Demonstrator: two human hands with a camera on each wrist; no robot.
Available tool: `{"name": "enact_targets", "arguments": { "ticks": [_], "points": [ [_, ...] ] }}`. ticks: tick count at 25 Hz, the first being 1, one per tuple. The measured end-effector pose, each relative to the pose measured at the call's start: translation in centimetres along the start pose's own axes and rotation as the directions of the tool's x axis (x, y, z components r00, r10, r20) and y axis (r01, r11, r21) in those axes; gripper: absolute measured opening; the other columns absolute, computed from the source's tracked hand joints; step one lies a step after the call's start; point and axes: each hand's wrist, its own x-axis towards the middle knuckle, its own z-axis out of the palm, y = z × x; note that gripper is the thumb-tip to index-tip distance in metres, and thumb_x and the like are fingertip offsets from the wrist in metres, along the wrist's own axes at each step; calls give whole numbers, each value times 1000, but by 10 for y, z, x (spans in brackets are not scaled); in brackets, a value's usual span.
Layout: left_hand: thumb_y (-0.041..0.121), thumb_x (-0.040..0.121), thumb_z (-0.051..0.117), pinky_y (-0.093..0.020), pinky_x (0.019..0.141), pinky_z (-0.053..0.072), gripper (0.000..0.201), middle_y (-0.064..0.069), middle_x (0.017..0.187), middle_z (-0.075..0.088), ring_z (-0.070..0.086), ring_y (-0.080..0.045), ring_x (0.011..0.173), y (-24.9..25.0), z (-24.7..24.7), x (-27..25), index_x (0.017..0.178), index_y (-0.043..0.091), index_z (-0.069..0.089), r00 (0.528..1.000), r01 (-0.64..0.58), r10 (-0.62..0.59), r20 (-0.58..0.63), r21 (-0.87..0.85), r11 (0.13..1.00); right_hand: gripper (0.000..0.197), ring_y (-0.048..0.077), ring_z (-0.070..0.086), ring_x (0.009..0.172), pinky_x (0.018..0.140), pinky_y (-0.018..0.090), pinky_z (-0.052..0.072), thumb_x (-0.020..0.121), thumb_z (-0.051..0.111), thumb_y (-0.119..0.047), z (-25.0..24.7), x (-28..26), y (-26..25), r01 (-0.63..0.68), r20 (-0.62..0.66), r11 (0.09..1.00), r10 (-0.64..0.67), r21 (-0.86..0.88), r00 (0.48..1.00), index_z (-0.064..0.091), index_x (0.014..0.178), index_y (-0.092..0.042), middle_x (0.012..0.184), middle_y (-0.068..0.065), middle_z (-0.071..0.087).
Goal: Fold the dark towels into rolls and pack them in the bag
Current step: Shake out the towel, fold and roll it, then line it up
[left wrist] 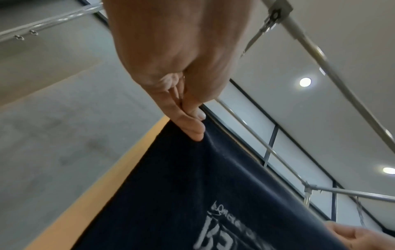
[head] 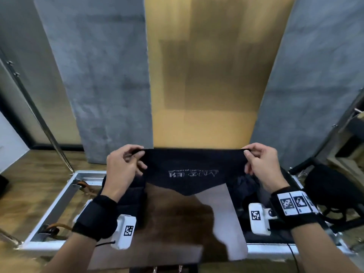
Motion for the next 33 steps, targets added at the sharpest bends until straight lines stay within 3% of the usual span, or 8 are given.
{"name": "enact_targets", "arguments": {
  "ticks": [3, 7, 11, 13, 18, 26, 29, 33],
  "points": [
    [3, 102, 67, -35, 52, 62, 26, -15, 63, 70, 70, -25, 55, 15, -12, -8, 95, 26, 77, 999, -10, 12, 41, -62, 998, 26, 17, 38, 32, 38, 21, 31, 100, 60, -3, -12, -8, -13, -29, -11, 999, 29, 22, 1000, 72, 81, -14, 57, 11, 60],
    [11, 100, 71, -31, 42, 55, 22, -15, 75, 74, 72, -34, 50, 22, -17, -21, 85, 26, 76, 1000, 10, -10, -2, -69, 998, 17, 29, 74, 58, 53, 32, 60, 103, 56, 1, -10, -26, -28, 4, -47, 991, 2, 133, 999, 67, 93, -6, 75, 20, 70],
    [-1, 99, 69, -32, 78, 66, 12, -12, 110, 80, 79, -29, 99, 19, -14, -29, 105, 5, 77, 1000, 9, -9, -1, -282, 959, 25, 23, 78, 97, 86, 27, 62, 104, 54, 5, -2, -40, -34, 36, -37, 968, -28, 248, 999, 69, 91, -10, 100, 11, 78],
    [-5, 97, 69, -35, 83, 65, 15, -13, 107, 80, 78, -30, 103, 17, -19, -34, 108, 1, 78, 1000, 8, -7, 4, -305, 952, 21, 26, 80, 87, 77, 29, 64, 103, 57, 2, -6, -44, -38, -6, -33, 971, 15, 240, 999, 71, 93, -10, 94, 12, 78],
    [8, 82, 86, -29, 59, 64, 11, -23, 78, 77, 79, -37, 74, 22, -34, -49, 91, 6, 81, 997, 53, -64, -34, -269, 962, 15, 22, 54, 35, 39, 25, 43, 101, 63, -5, -24, -57, -41, -14, -43, 1000, 14, -10, 999, 71, 89, -7, 54, 11, 63],
    [23, 83, 87, -32, 46, 58, 14, -16, 71, 75, 72, -36, 52, 22, -45, -62, 91, 14, 81, 997, 76, -79, -5, -218, 973, 16, 4, 51, 43, 42, 16, 38, 93, 69, -15, -39, -66, -38, -29, -72, 1000, 29, 6, 997, 78, 83, -22, 61, 4, 70],
    [20, 89, 83, -35, 46, 60, 16, -18, 84, 78, 76, -42, 61, 12, -35, -59, 97, 9, 74, 989, 145, -145, 14, -213, 966, 15, 19, 58, 41, 41, 25, 44, 97, 67, -9, -32, -62, -31, -71, -68, 997, 73, 30, 995, 75, 85, -12, 58, 11, 67],
    [7, 96, 75, -36, 67, 66, 6, -20, 92, 79, 80, -40, 88, 8, -18, -47, 96, 3, 71, 992, 122, -120, 27, -299, 946, 12, 35, 79, 76, 76, 38, 65, 101, 61, 2, -19, -50, -32, -110, -29, 984, 115, 137, 993, 69, 92, 1, 84, 20, 73]
  ]
}}
